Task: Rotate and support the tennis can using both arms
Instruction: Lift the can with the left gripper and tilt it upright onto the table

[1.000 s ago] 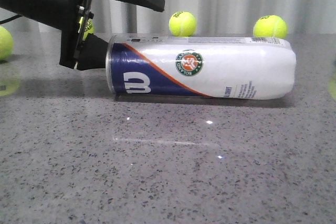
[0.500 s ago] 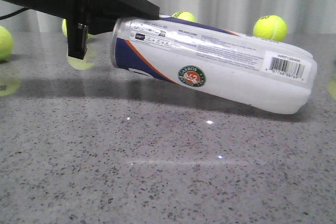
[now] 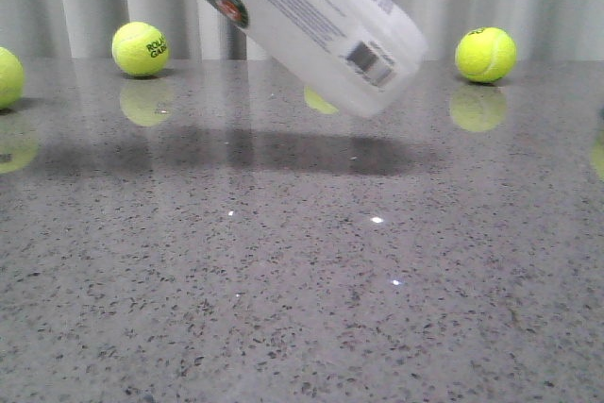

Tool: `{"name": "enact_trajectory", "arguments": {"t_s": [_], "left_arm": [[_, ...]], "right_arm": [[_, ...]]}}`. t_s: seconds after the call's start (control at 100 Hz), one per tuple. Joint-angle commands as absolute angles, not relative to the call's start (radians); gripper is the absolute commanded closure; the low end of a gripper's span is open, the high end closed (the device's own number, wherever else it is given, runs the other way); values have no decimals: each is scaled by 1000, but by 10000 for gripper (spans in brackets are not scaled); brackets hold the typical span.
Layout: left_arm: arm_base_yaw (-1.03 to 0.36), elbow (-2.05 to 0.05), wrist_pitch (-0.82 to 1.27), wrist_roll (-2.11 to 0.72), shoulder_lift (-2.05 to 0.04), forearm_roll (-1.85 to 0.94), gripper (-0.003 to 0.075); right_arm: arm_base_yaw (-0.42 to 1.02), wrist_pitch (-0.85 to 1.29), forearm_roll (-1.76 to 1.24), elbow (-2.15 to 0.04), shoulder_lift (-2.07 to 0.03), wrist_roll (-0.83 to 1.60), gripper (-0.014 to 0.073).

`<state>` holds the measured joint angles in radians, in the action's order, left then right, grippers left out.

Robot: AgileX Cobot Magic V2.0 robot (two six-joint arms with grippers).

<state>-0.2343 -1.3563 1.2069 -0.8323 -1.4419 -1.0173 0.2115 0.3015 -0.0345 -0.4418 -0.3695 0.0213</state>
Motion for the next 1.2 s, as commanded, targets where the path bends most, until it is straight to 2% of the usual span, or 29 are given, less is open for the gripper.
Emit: {"name": "enact_trajectory", "arguments": {"t_s": [0.0,0.18,0.33,0.7,1.19], "left_arm": [[-234,-1452,1250,-738,-1355,-898,741],[-234,-1552,1252,-545,-1282,-526,741],[-234,-1555,1275,-435,-1272,-335,741],[-236,-1553,1275,-419,-1272,-308,741],[-395,-1553,1275,-418,-1382,-231,741]], "right_arm": [[204,215,-38,-468,-375,23,664],[204,215,-38,-468,-375,23,664],[204,216,-38,-468,-375,23,664],[204,217,-38,-468,-375,23,664],[204,220,-38,-468,-375,23,664]]}}
